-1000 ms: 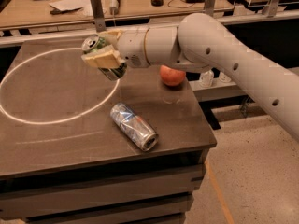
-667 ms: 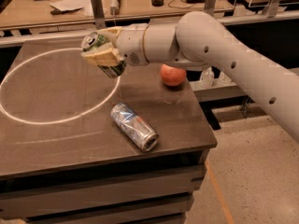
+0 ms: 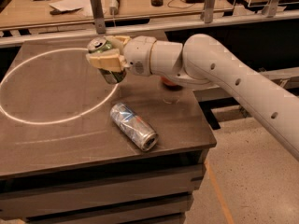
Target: Place green can upright
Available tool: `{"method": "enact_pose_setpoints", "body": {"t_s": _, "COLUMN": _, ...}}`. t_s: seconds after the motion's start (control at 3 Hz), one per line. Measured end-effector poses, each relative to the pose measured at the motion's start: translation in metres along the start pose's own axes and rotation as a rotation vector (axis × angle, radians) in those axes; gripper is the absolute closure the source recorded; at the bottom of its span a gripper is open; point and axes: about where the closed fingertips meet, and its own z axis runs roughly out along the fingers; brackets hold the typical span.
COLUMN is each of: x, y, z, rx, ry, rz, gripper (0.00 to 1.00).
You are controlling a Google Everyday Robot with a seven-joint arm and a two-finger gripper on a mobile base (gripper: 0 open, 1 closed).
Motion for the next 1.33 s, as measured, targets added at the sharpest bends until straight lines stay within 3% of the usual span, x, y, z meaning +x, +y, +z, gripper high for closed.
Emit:
{"method": "enact_pose_setpoints", "body": {"t_s": 0.33, "x": 0.016, "y": -0.002, "z": -0.011, "rx": 0.029, "ry": -0.036, "rz": 0.096, "gripper": 1.0}}
{"method": "enact_pose_setpoints", "body": {"t_s": 0.67, "x": 0.022, "y": -0.001, "z": -0.013, "rx": 0.024, "ry": -0.021, "rz": 0.134, "gripper": 0.88}}
{"method": "enact_pose_setpoints", "body": {"t_s": 1.0, "x": 0.039, "y": -0.002, "z": -0.02, "rx": 0.019, "ry": 0.073, "rz": 0.164, "gripper": 0.56}}
{"method": "enact_pose_setpoints", "body": {"t_s": 1.33, "x": 0.049, "y": -0.003, "z": -0.025, "rx": 0.021, "ry": 0.119, "rz": 0.181, "gripper": 0.35}}
